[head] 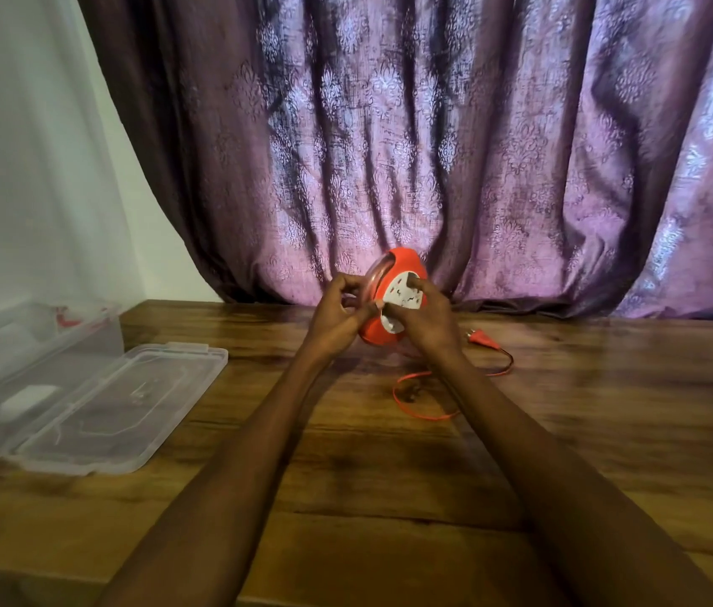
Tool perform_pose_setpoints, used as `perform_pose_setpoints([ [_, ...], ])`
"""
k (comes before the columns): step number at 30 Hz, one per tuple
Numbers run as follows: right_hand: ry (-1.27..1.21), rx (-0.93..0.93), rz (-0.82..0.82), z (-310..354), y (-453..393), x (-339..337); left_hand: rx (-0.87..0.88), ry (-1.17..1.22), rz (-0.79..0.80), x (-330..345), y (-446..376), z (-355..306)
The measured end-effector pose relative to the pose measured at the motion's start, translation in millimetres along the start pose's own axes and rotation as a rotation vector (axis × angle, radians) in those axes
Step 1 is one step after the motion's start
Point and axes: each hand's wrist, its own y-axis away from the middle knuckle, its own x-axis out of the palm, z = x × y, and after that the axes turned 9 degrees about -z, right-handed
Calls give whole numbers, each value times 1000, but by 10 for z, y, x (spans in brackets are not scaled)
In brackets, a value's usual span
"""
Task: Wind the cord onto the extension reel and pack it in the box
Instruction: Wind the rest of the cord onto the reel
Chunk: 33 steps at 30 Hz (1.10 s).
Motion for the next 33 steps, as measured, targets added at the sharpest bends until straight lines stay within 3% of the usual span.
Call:
perform_pose_setpoints([
  [4,-163,153,-23,-73,-2,68,24,-18,-2,10,30,87],
  [8,-466,420,-49,-5,-56,58,56,-7,-6,81,70,91],
  [10,-472,508,-67,39,-64,25,12,26,-31,137,106,67],
  [13,-454,488,18,99,-86,-72,-78,109,-128,150,99,50],
  [16,-167,239,100,96,-120,-169,-224,256,-228,38,37,14],
  [20,532,-455,-47,-74,-62,-214,-278,226,-208,-113,-75,55],
  [22,648,-831,-3,-118,-40,-195,-295,205,-184,-184,-108,70],
  [24,670,-1050,122,-125,-56,-178,-336,214,-158,-248,-133,84],
  [29,1002,-1124,186,-96,-75,-138,-379,219,-92,-319,-176,91],
  [33,1098,-1129,88,-136,-52,-113,-351,144,-53,-264,-142,59],
])
